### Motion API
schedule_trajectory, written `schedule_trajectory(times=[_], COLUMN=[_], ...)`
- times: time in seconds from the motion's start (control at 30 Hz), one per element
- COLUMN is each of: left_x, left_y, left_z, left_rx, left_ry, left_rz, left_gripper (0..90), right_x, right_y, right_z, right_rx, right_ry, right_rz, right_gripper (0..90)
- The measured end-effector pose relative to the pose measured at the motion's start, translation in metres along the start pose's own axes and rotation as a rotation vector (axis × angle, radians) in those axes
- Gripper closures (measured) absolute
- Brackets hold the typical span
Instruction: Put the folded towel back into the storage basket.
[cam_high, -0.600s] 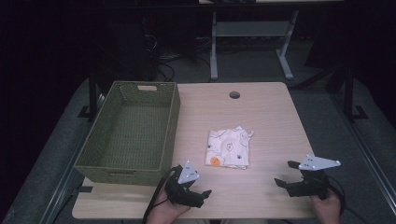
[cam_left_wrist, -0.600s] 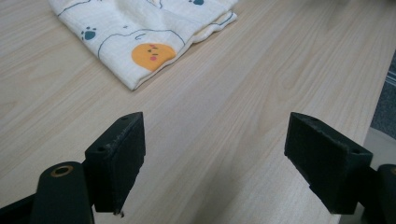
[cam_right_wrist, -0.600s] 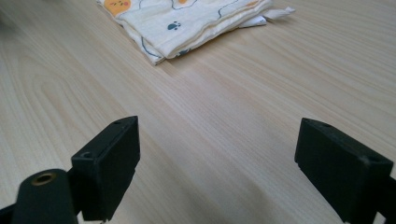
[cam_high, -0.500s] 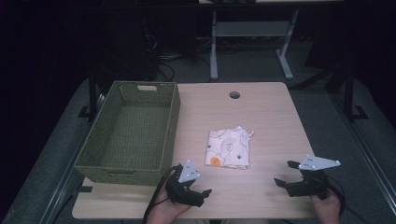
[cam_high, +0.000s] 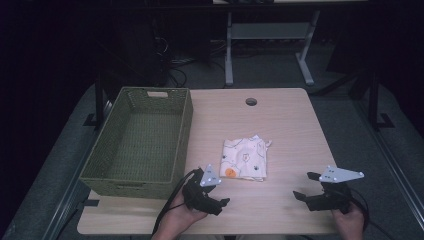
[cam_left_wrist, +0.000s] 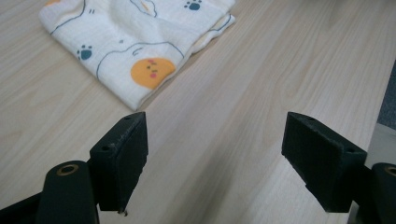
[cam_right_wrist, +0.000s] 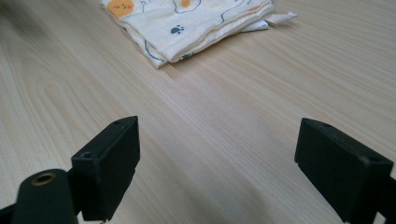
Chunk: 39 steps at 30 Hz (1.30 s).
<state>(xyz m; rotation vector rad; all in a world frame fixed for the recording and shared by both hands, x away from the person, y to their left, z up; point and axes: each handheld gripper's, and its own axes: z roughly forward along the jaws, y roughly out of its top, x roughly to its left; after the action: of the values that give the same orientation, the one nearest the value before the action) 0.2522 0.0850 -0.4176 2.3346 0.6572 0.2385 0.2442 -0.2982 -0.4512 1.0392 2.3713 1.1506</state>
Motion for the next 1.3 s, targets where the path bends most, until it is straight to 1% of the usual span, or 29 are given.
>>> schedule_trajectory(times=[0.07,0.1,0.13,0.2,0.23,0.33,0.37,0.4,0.43,0.5,0.53,0.57,0.6,0.67,0.7,0.73,0.77,0.8,0.9,0.93,0.97,1.0,1.1,1.17,1.23,1.27,1.3], left_x=[0.0,0.001,0.002,0.002,0.003,0.008,0.008,0.01,0.01,0.011,0.011,0.013,0.013,0.016,0.021,0.021,0.024,0.024,0.031,0.031,0.034,0.034,0.04,0.044,0.046,0.047,0.049], left_y=[0.003,0.011,0.014,0.017,0.02,0.029,0.029,0.034,0.034,0.042,0.042,0.048,0.048,0.054,0.059,0.059,0.063,0.063,0.071,0.071,0.075,0.075,0.08,0.084,0.086,0.087,0.09], left_z=[0.001,0.003,0.005,0.006,0.008,0.017,0.017,0.023,0.023,0.03,0.03,0.034,0.034,0.039,0.044,0.044,0.05,0.05,0.061,0.061,0.066,0.066,0.073,0.078,0.081,0.083,0.087], left_rx=[0.005,0.02,0.028,0.03,0.032,0.051,0.051,0.072,0.072,0.092,0.092,0.093,0.093,0.105,0.115,0.115,0.124,0.124,0.151,0.151,0.166,0.166,0.18,0.183,0.186,0.188,0.19], left_ry=[-0.002,0.0,0.0,0.001,0.0,-0.018,-0.018,-0.017,-0.017,-0.01,-0.01,-0.009,-0.009,0.002,-0.003,-0.003,0.004,0.004,0.01,0.01,0.019,0.019,0.026,0.032,0.034,0.036,0.039], left_rz=[0.001,0.016,0.022,0.022,0.025,0.011,0.011,0.009,0.009,0.019,0.019,0.014,0.014,0.019,0.013,0.013,0.01,0.01,0.0,0.0,-0.003,-0.003,-0.005,-0.016,-0.019,-0.014,-0.015], left_gripper=[22.7,22.8,22.8,22.8,22.8,22.8,22.8,22.8,22.9,23.2,23.3,23.4,23.4,23.4,23.6,23.5,23.5,23.6,23.8,24.0,24.0,24.0,24.1,24.2,24.2,24.2,26.2], right_x=[0.0,0.0,0.0,0.0,0.0,-0.001,-0.001,-0.001,-0.001,-0.001,-0.001,0.0,0.0,0.0,0.0,0.0,0.0,0.0,-0.001,-0.001,-0.001,-0.001,-0.002,-0.002,-0.001,-0.001,-0.001], right_y=[0.0,0.0,0.0,0.0,0.0,0.0,0.0,0.0,0.0,0.0,0.0,0.001,0.001,0.001,0.001,0.001,0.001,0.001,0.001,0.001,0.001,0.001,0.001,0.001,0.001,0.001,0.001], right_z=[0.0,-0.001,-0.001,-0.002,-0.002,-0.002,-0.002,-0.002,-0.002,-0.003,-0.003,-0.004,-0.004,-0.005,-0.005,-0.005,-0.005,-0.005,-0.006,-0.006,-0.007,-0.007,-0.008,-0.008,-0.008,-0.008,-0.008], right_rx=[-0.003,-0.006,-0.01,-0.013,-0.014,-0.016,-0.016,-0.016,-0.016,-0.023,-0.023,-0.032,-0.032,-0.036,-0.036,-0.036,-0.041,-0.041,-0.047,-0.047,-0.051,-0.053,-0.055,-0.06,-0.06,-0.061,-0.061], right_ry=[0.0,0.004,0.005,0.006,0.008,0.014,0.014,0.015,0.015,0.022,0.022,0.026,0.026,0.03,0.029,0.029,0.032,0.032,0.035,0.035,0.036,0.035,0.036,0.039,0.04,0.04,0.041], right_rz=[-0.003,0.0,0.001,0.001,0.001,0.002,0.002,0.002,0.002,0.004,0.004,0.007,0.007,0.008,0.008,0.008,0.009,0.009,0.009,0.009,0.012,0.011,0.012,0.015,0.016,0.015,0.013], right_gripper=[13.5,13.5,13.5,13.5,13.5,13.5,13.5,13.5,13.5,13.5,13.5,13.5,13.5,13.5,13.5,13.5,13.5,13.5,13.5,13.5,13.5,13.5,13.5,13.5,13.5,13.5,13.5])
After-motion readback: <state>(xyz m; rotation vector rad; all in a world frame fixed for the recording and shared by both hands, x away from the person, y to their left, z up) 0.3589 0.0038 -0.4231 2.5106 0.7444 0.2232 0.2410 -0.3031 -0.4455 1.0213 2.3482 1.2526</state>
